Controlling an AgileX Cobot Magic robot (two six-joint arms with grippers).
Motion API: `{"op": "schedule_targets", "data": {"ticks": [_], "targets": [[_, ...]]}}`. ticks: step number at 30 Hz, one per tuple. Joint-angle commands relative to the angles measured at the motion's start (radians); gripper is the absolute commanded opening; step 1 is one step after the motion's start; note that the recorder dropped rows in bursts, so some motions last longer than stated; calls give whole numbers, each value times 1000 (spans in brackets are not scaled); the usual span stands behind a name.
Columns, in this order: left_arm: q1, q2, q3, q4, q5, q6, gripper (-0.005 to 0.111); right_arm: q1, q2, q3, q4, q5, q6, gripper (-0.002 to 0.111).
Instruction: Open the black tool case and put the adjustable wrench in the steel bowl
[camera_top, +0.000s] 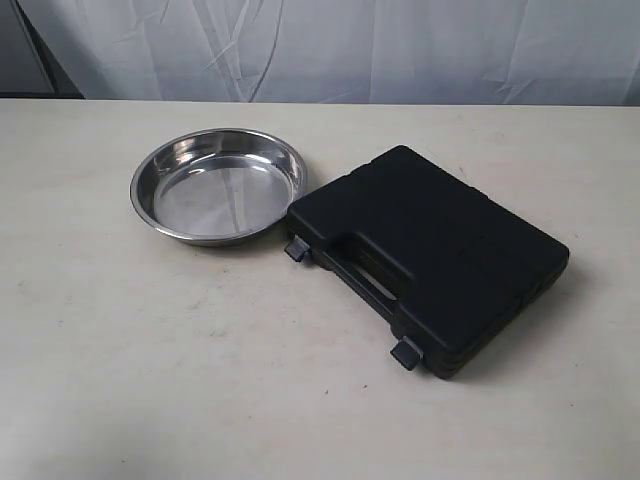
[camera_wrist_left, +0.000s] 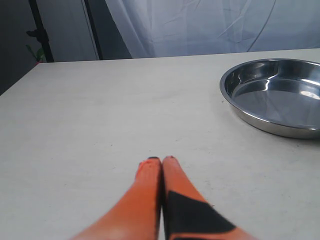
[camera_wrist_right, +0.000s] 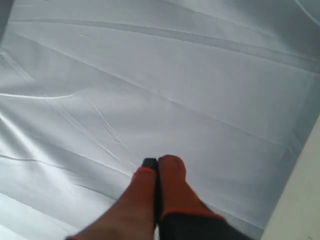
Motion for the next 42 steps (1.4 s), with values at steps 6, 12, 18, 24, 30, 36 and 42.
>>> {"op": "schedule_targets", "data": {"ticks": [6, 12, 18, 24, 30, 36, 42], "targets": [[2, -4, -2, 4, -17, -5, 0, 21, 116, -209, -50, -514, -116, -1], [2, -4, -2, 4, -17, -5, 0, 42, 622, -648, -660, 113, -402, -1], [2, -4, -2, 4, -17, -5, 0, 127, 1432, -1323, -718, 1242, -442, -1], [2, -4, -2, 4, -17, -5, 0, 408, 1811, -1506, -764, 1323, -431, -1], [2, -4, -2, 4, -17, -5, 0, 568, 1930, -1508, -877, 1296, -449, -1], [2, -4, -2, 4, -17, -5, 0, 590, 1988, -1508, -872, 1267, -449, 13], [2, -4, -2, 4, -17, -5, 0, 590, 2019, -1508, -874, 1330, -447, 66]]}}
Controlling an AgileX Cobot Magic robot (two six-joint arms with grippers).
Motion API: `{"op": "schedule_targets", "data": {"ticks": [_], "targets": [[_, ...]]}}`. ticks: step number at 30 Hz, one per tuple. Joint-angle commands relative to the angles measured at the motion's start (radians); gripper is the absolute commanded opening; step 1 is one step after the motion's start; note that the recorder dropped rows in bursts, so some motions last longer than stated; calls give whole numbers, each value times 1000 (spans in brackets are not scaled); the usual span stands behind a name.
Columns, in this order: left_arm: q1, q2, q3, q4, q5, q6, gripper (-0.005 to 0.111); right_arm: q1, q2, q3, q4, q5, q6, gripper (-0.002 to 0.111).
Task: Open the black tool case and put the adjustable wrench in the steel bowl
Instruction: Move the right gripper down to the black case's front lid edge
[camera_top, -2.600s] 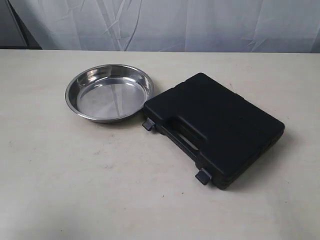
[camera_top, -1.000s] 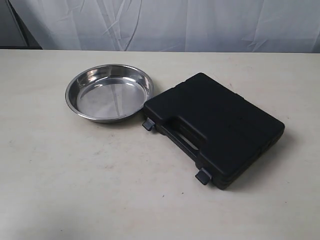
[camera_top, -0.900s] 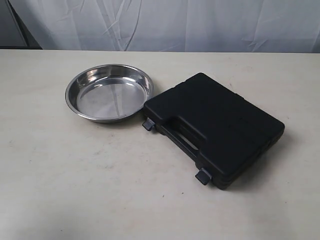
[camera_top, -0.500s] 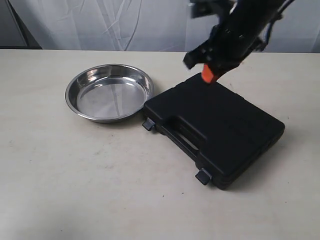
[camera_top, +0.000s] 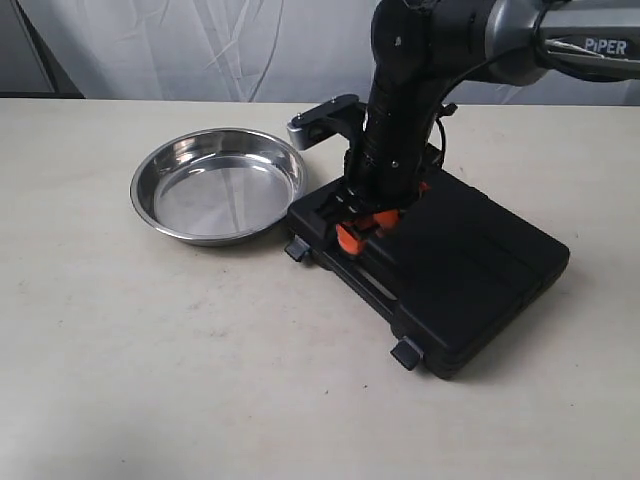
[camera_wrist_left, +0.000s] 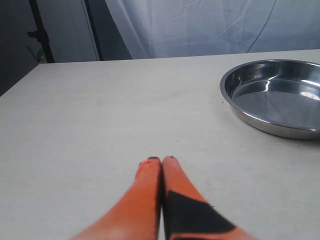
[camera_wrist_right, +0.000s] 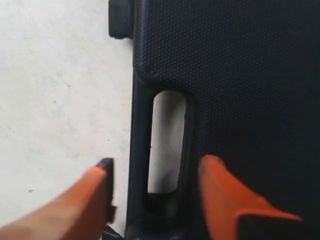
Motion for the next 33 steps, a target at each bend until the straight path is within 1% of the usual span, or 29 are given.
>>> {"op": "schedule_targets", "data": {"ticks": [1, 4, 6, 13, 24, 25, 30, 33], "targets": [[2, -4, -2, 4, -13, -5, 0, -2, 14, -8, -5, 29, 2, 65], [2, -4, -2, 4, -13, -5, 0, -2, 23, 7, 13, 23, 2, 57], [2, -4, -2, 4, -13, -5, 0, -2, 34, 21, 28, 19, 3, 55], [2, -4, -2, 4, -13, -5, 0, -2, 58, 39, 38, -16, 3, 54], [2, -4, -2, 4, -13, -5, 0, -2, 122, 39, 84, -16, -5, 54], [2, -4, -2, 4, -13, -5, 0, -2, 124, 39, 88, -14, -5, 52], [2, -4, -2, 4, -13, -5, 0, -2, 122, 39, 105, 11, -8, 24], [2, -4, -2, 4, -13, -5, 0, -2, 122, 39, 105, 22, -12, 13]]}}
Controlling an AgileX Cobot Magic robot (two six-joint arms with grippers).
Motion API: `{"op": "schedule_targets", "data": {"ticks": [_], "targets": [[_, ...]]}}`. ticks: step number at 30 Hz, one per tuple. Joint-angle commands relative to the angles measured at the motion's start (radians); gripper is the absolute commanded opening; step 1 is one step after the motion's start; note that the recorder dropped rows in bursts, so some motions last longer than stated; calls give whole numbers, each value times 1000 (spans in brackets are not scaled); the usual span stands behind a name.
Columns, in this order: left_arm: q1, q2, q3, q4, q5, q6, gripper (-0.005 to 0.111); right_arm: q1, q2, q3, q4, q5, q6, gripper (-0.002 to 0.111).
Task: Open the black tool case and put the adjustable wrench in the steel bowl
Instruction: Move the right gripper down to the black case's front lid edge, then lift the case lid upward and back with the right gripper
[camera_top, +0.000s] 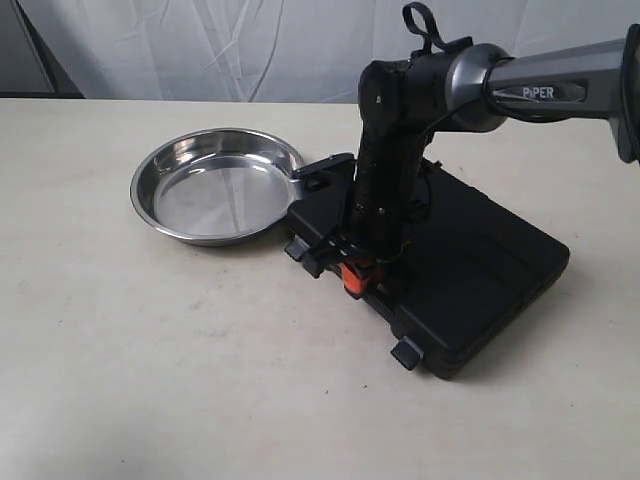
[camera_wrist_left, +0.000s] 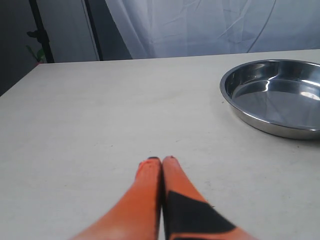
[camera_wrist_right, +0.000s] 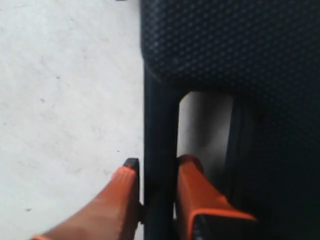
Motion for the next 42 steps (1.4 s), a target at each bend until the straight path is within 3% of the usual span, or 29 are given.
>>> {"op": "schedule_targets", "data": {"ticks": [1, 5, 30, 42], "targets": [[2, -4, -2, 4, -13, -5, 0, -2, -6, 7, 13, 27, -12, 10], [2, -4, -2, 4, -13, -5, 0, -2, -17, 7, 13, 33, -17, -1], [2, -4, -2, 4, -13, -5, 0, -4, -290, 7, 68, 80, -65, -1], [2, -4, -2, 4, -13, -5, 0, -4, -476, 7, -381, 63, 121, -1]]}}
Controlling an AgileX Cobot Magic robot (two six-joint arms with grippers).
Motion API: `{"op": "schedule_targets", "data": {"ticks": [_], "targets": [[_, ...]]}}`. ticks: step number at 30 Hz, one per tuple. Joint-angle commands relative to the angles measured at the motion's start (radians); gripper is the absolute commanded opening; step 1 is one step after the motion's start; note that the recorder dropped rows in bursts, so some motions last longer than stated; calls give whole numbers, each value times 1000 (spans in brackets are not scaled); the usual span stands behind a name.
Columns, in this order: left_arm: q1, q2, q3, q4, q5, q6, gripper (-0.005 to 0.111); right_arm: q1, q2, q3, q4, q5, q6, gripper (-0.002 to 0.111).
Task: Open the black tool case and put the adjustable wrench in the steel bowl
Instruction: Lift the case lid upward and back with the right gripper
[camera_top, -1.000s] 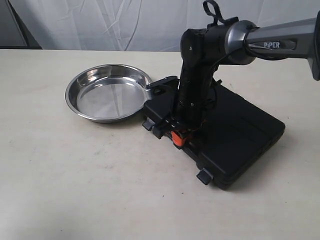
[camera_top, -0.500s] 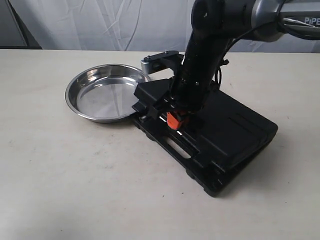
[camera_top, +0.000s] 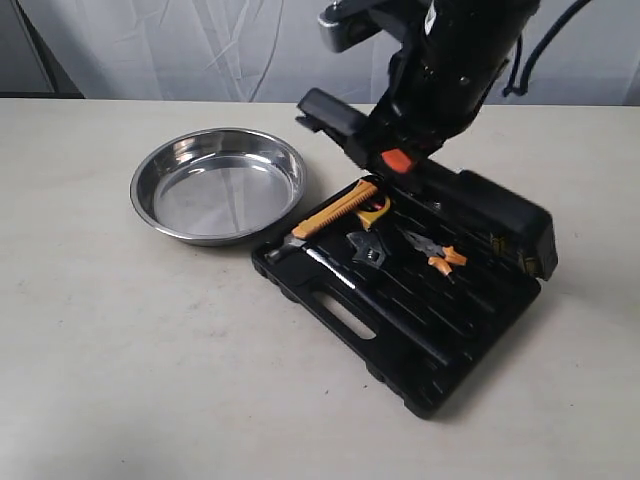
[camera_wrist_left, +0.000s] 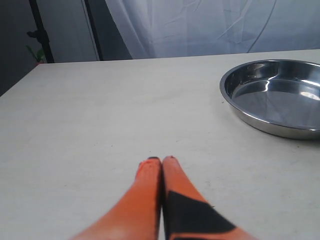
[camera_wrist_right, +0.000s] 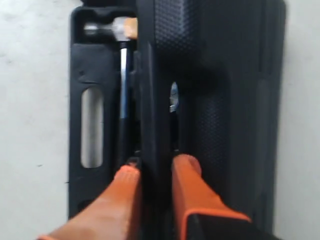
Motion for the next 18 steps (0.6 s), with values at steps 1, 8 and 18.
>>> {"op": "schedule_targets", "data": {"ticks": [1, 8, 18], "targets": [[2, -4, -2, 4, -13, -5, 0, -4, -43, -5, -231, 2, 71, -1], [2, -4, -2, 4, -13, -5, 0, -4, -26, -5, -547, -76, 242, -1], [2, -4, -2, 4, -13, -5, 0, -4, 31, -5, -889, -127, 478, -1]]}}
